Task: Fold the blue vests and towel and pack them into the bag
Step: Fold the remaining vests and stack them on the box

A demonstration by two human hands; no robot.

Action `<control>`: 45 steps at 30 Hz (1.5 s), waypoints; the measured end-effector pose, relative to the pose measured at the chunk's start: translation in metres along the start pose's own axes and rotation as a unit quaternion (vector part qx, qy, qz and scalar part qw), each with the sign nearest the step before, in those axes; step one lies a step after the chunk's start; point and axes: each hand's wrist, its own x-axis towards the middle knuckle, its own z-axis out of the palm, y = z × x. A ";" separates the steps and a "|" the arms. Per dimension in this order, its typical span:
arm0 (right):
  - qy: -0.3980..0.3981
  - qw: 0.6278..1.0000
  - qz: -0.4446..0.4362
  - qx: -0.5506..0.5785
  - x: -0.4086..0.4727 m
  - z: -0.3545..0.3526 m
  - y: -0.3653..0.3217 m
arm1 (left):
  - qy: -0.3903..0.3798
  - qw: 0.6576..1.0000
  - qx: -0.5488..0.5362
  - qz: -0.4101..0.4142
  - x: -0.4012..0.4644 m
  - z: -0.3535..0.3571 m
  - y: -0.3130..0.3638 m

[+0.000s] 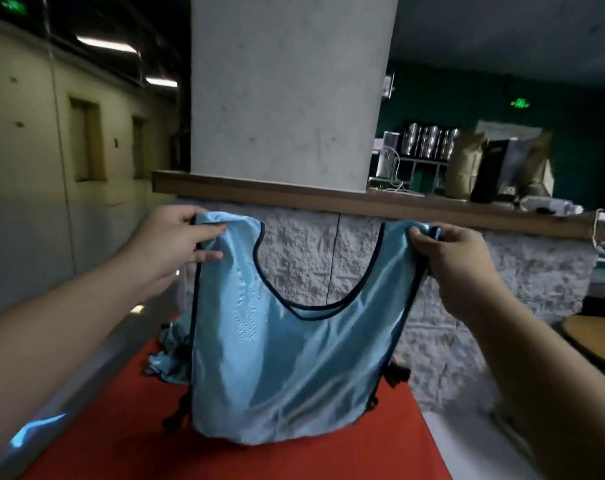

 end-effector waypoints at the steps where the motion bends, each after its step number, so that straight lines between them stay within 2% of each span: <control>1: -0.003 1.000 -0.014 0.012 0.002 0.000 -0.019 | -0.005 1.000 0.003 0.008 0.000 -0.001 0.017; 8: -0.027 0.998 -0.040 0.051 -0.013 -0.011 -0.117 | 0.022 0.997 0.040 0.068 -0.007 -0.015 0.115; 11: -0.014 0.997 -0.042 0.058 -0.008 -0.021 -0.130 | 0.035 0.995 0.045 0.080 -0.003 -0.022 0.133; 15: -0.004 0.998 -0.018 0.052 0.013 -0.022 -0.111 | 0.031 0.997 0.049 0.048 0.013 -0.019 0.116; 22: -0.010 0.998 0.062 0.011 0.088 0.007 0.015 | 0.020 0.998 0.020 -0.059 0.082 0.005 -0.013; 31: -0.016 0.983 0.167 -0.070 0.223 0.067 0.254 | 0.006 0.983 0.049 -0.180 0.207 0.068 -0.253; 36: -0.020 0.972 0.198 -0.126 0.273 0.090 0.373 | 0.034 0.977 0.049 -0.205 0.246 0.103 -0.368; 38: 0.016 0.968 0.191 -0.160 0.279 0.096 0.409 | 0.032 0.978 0.052 -0.197 0.248 0.113 -0.399; 41: 0.056 0.943 0.152 -0.291 0.255 0.102 0.453 | 0.020 0.977 0.120 -0.173 0.228 0.114 -0.437; 43: 0.048 0.937 0.121 -0.324 0.221 0.103 0.468 | 0.025 0.971 0.192 -0.141 0.203 0.105 -0.452; 45: 0.004 0.933 0.088 -0.350 0.171 0.100 0.474 | 0.012 0.969 0.199 -0.144 0.168 0.096 -0.459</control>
